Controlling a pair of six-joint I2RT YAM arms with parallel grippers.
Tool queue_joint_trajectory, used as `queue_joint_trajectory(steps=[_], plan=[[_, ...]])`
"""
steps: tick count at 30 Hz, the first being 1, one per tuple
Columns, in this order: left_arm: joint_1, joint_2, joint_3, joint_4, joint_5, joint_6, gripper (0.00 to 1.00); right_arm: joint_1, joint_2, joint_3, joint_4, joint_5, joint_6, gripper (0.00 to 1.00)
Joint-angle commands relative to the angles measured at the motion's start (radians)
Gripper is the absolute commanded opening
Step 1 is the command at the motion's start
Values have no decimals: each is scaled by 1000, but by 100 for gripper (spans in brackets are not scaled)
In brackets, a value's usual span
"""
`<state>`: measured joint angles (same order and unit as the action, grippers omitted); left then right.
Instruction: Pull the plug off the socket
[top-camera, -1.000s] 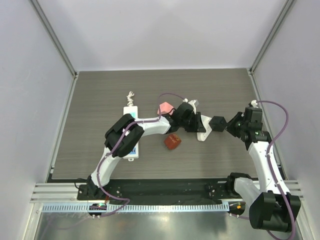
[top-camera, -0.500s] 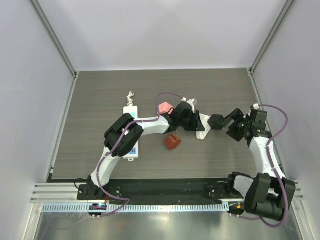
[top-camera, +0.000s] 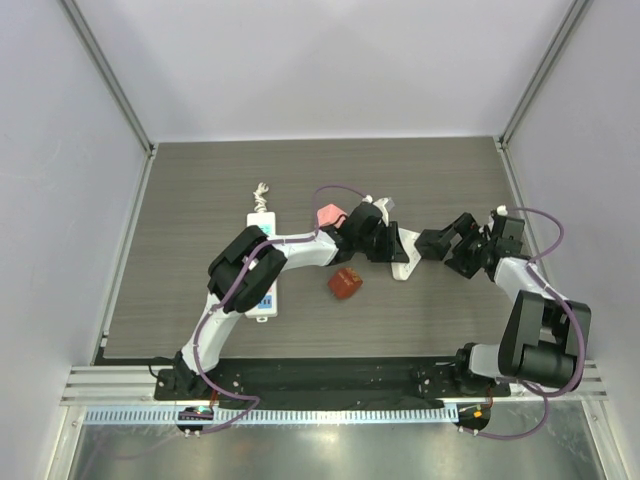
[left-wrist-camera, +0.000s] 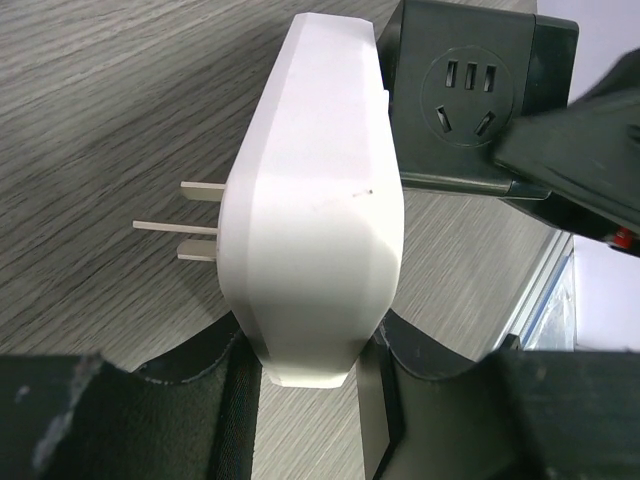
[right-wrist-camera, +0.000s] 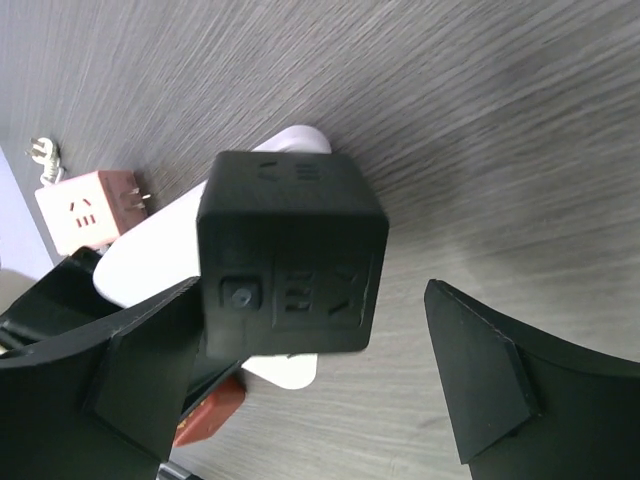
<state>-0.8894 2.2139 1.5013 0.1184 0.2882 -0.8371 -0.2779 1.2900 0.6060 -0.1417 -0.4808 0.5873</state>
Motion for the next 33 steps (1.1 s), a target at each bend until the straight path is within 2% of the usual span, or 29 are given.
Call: queue_joint_trajectory(steps=[1, 4, 8, 9, 11, 15, 18, 20, 21, 23, 24, 27, 28, 31, 33], plan=[[0, 24, -13, -85, 8, 16, 0, 3, 49, -6, 135, -36, 31, 95], [1, 27, -12, -85, 9, 15, 0, 22, 75, -8, 194, -45, 60, 89], [1, 30, -21, -79, 12, 4, 0, 23, 92, -14, 214, -48, 65, 67], [1, 29, -32, -76, 11, -3, 0, 22, 94, -18, 214, -53, 65, 41], [1, 21, -45, -72, -9, -14, 0, 14, 83, -34, 208, -67, 75, 1], [9, 26, -59, -79, -12, -56, 0, -32, 34, -75, 209, -139, 114, 1], [17, 40, -49, -92, 2, -72, 0, -119, 5, -101, 205, -241, 147, 1], [18, 41, -39, -114, -7, -66, 0, -153, -17, -94, 154, -243, 123, 1], [18, 46, -38, -115, -14, -60, 0, -153, -53, -71, 55, -193, 97, 1], [18, 47, -24, -120, -18, -48, 0, -152, -98, -62, 16, -148, 65, 1], [18, 52, -18, -143, -20, -46, 0, -146, -118, -48, -58, -107, 43, 1], [17, 67, 11, -161, -17, -42, 0, -71, -187, 8, -203, 117, -46, 1], [17, 72, 17, -164, -14, -43, 0, -46, -223, 15, -222, 239, -58, 1], [15, 89, 37, -168, -6, -49, 0, 54, -270, 41, -272, 390, -93, 1], [15, 95, 42, -168, -6, -51, 0, 54, -267, 37, -271, 354, -77, 1]])
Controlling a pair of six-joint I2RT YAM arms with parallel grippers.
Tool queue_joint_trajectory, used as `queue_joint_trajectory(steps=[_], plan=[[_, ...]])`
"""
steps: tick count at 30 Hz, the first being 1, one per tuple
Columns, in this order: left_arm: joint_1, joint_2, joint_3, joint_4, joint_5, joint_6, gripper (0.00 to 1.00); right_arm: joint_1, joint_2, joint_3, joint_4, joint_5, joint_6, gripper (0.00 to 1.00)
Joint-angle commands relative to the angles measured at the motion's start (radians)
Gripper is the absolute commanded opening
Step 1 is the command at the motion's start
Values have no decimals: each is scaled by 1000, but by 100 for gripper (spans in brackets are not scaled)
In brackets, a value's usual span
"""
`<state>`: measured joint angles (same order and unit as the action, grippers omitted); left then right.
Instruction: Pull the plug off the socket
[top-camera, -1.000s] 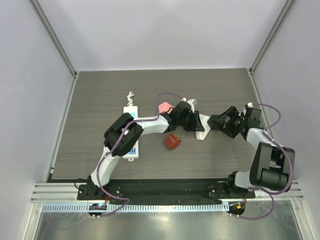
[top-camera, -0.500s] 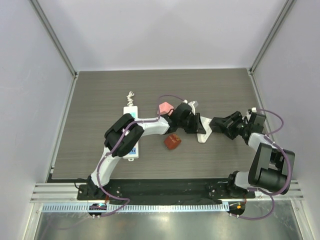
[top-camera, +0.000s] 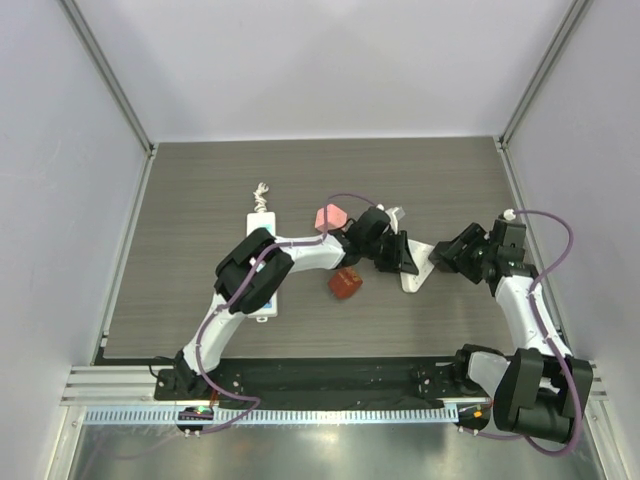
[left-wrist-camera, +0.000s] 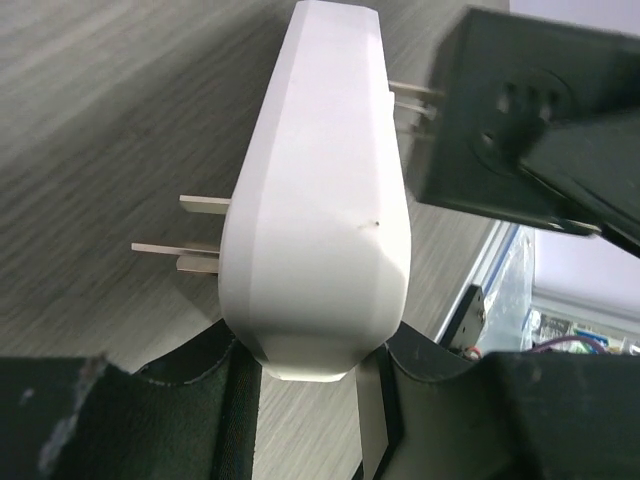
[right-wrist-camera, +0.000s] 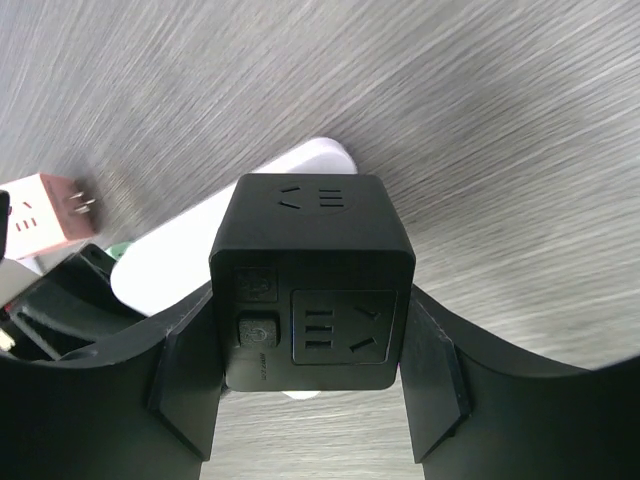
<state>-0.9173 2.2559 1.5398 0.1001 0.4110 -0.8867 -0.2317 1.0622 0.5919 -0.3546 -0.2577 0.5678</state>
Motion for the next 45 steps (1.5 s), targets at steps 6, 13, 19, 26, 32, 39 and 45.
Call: queue_joint_trajectory(steps=[6, 13, 19, 26, 32, 39, 45], plan=[[43, 60, 16, -145, -104, 12, 0, -64, -19, 49, -29, -107, 32, 1], [37, 129, 141, -192, 9, 26, 4, -61, -96, 197, -182, -18, -39, 1], [41, 165, 281, -336, 22, 54, 47, -35, -117, 201, -231, -20, -74, 1], [60, 102, 310, -447, 32, 117, 75, 8, -133, 167, -221, -25, -68, 1], [90, -69, 171, -455, -2, 167, 80, 37, -140, 175, -218, -32, -52, 1], [161, -346, -7, -393, 12, 172, 79, 172, -137, 132, -182, -73, -11, 1], [225, -540, -93, -376, 23, 160, 79, 460, -64, 59, -41, -74, 63, 1]])
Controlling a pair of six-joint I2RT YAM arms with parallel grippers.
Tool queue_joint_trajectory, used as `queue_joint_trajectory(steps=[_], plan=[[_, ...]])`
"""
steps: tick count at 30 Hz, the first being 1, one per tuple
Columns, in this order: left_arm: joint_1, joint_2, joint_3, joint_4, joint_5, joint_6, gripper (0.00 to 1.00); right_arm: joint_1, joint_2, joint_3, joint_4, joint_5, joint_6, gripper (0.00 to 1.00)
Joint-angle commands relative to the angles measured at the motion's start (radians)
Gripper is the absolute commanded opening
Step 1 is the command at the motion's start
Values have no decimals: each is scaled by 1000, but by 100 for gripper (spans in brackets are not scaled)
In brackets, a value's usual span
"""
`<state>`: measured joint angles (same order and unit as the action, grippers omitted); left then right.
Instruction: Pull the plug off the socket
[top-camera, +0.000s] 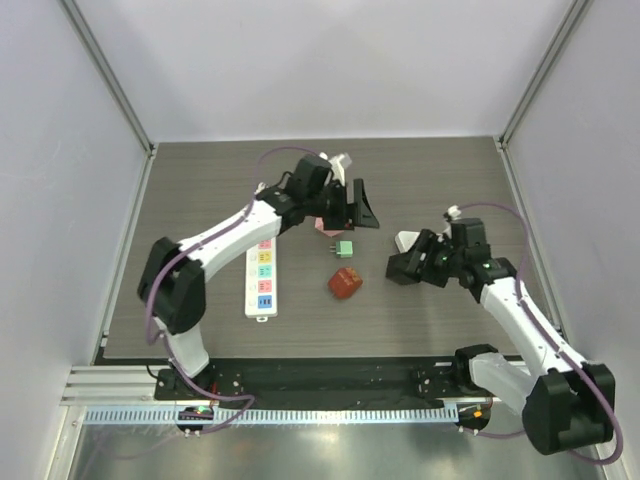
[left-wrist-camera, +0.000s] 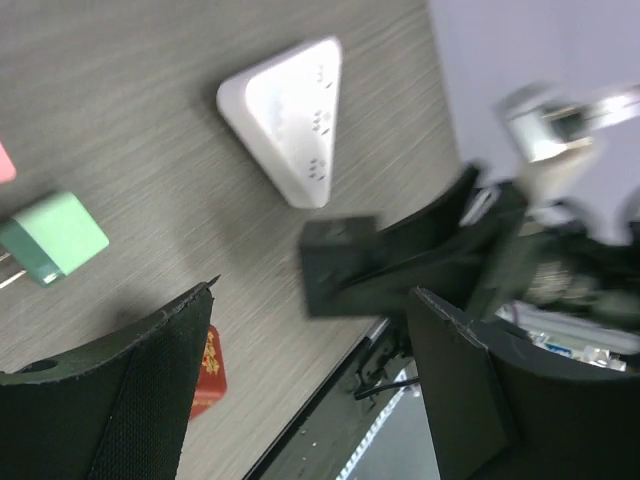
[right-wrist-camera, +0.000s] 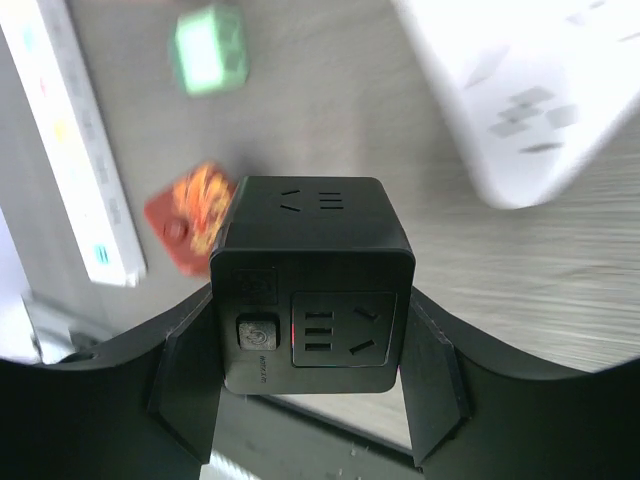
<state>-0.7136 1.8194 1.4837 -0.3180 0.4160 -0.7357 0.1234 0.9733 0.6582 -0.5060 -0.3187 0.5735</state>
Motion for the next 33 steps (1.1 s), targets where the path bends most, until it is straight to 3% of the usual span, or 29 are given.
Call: queue_joint_trajectory(steps=[1, 3, 8, 13, 16, 19, 20, 23, 24, 26, 30, 33], plan=[[29, -127, -48, 46, 26, 4, 79, 136, 28, -15, 121, -2, 75, 1], [52, -181, -80, 56, 29, -2, 79, 191, 25, -34, 139, -9, 88, 1], [88, -247, -128, 75, 67, -8, 80, 254, 50, -160, 311, -196, 126, 4], [88, -292, -186, 128, 92, -50, 80, 398, 134, -203, 464, -174, 169, 11], [88, -305, -217, 169, 116, -76, 80, 429, 192, -219, 576, -198, 213, 22], [88, -325, -260, 204, 129, -96, 80, 429, 232, -216, 581, -174, 216, 36], [88, -339, -279, 209, 129, -96, 80, 430, 231, -215, 571, -152, 213, 51], [88, -364, -316, 214, 127, -96, 80, 430, 222, -207, 523, -109, 181, 75], [89, -388, -347, 214, 129, -96, 80, 430, 216, -207, 514, -102, 174, 89], [88, -413, -382, 217, 121, -87, 80, 430, 199, -204, 469, -88, 151, 100], [88, -500, -467, 214, 104, -82, 82, 429, 165, -186, 387, -39, 102, 100], [92, -546, -513, 192, 90, -70, 82, 421, 127, -115, 230, 81, 39, 100]])
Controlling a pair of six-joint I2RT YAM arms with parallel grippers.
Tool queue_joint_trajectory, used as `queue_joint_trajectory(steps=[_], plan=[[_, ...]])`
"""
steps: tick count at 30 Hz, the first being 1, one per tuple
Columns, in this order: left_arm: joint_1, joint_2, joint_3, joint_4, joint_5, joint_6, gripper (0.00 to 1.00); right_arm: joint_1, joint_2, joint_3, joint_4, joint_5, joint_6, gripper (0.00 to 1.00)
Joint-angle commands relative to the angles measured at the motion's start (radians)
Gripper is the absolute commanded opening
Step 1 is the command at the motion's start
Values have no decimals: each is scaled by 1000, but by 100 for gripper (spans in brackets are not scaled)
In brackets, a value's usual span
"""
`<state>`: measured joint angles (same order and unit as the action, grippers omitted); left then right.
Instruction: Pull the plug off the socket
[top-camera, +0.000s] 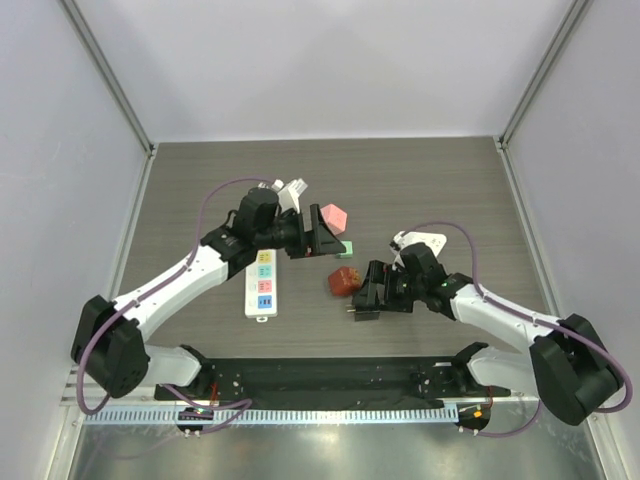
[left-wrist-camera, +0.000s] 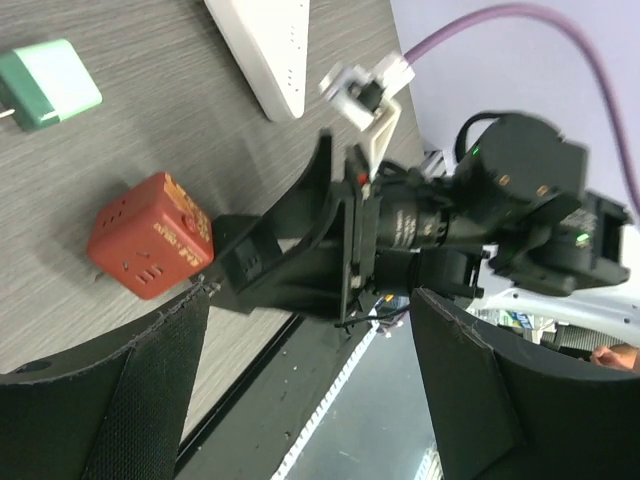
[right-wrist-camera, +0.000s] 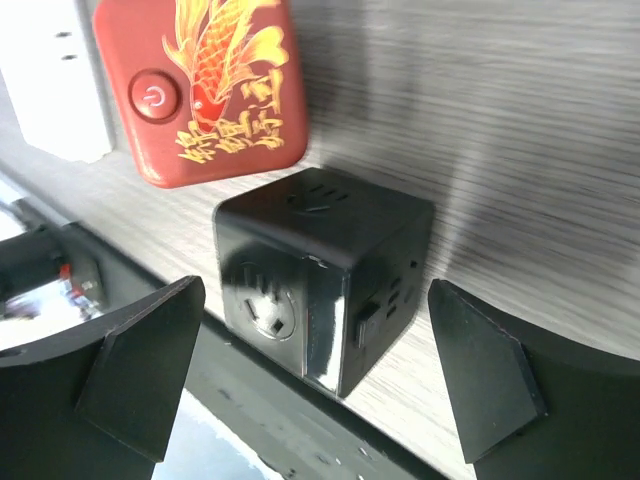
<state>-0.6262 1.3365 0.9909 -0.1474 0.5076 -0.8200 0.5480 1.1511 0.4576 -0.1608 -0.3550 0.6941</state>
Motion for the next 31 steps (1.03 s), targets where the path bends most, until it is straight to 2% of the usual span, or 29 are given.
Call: queue_joint_trajectory(steps=[1, 4, 8, 12, 19, 26, 30, 31], plan=[[3, -97, -29, 14, -10, 21, 82, -6, -59, 125, -193, 151, -93, 100], [6, -152, -67, -49, -56, 53, 82, -14, -100, 180, -300, 260, -105, 100], [6, -281, -176, -77, -115, 65, 83, -11, -172, 181, -333, 343, -62, 100], [8, -383, -296, -44, -161, 41, 84, -14, -231, 151, -332, 459, -18, 100], [8, -533, -494, 54, -170, -36, 86, -13, -352, 99, -286, 556, 16, 100], [8, -726, -661, 69, -219, -90, 88, -13, -432, -54, -148, 528, 151, 100], [8, -815, -782, 137, -207, -137, 90, -13, -462, -239, 82, 458, 257, 100], [10, -848, -804, 197, -189, -160, 90, -13, -470, -261, 113, 433, 254, 100]])
